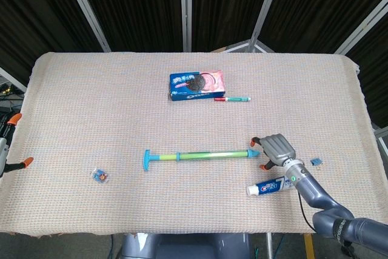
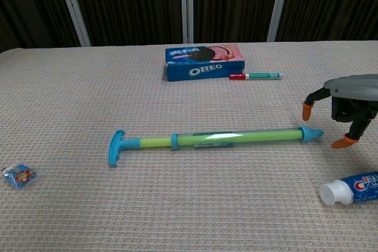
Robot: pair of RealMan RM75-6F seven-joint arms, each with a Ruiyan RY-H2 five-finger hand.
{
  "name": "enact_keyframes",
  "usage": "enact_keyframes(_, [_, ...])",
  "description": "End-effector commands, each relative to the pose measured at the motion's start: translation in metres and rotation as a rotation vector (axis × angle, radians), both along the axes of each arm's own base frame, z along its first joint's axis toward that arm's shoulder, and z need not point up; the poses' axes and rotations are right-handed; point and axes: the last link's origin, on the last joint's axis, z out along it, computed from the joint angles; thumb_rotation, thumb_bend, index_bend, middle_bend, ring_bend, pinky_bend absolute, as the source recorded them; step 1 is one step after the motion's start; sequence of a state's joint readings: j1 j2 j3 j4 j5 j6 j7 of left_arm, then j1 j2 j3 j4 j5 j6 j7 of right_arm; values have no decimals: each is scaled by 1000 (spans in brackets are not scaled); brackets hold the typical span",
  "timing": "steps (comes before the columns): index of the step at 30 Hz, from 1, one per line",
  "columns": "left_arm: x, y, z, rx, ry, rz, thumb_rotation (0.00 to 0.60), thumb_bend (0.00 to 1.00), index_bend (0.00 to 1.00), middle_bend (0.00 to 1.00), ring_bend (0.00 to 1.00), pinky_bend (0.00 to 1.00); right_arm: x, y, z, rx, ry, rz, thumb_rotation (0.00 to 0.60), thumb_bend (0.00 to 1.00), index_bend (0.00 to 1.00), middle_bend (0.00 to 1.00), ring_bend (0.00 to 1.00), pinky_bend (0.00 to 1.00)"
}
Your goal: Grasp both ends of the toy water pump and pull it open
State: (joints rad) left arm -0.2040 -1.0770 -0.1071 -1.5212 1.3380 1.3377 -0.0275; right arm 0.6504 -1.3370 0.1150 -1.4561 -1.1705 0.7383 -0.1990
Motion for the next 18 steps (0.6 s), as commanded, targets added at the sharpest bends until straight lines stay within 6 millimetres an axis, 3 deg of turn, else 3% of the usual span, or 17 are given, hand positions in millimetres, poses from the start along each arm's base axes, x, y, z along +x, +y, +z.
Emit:
enact_keyframes(1, [1, 0, 0, -1, 1, -3, 600, 0, 0, 0, 0, 0, 5, -6, -13, -6, 4, 2, 600, 118, 365, 974, 991, 1000])
enact_keyframes(10, [0, 0, -1, -4, 3, 3, 600, 0, 0, 0, 0, 0, 13, -11, -31, -2, 13, 22, 600, 144, 394, 974, 991, 1000])
enact_keyframes(18, [-1, 1, -2, -4, 4, 4, 600, 0, 0, 0, 0, 0, 18, -13, -33, -3, 1, 19, 600, 198, 455, 975, 991, 1000])
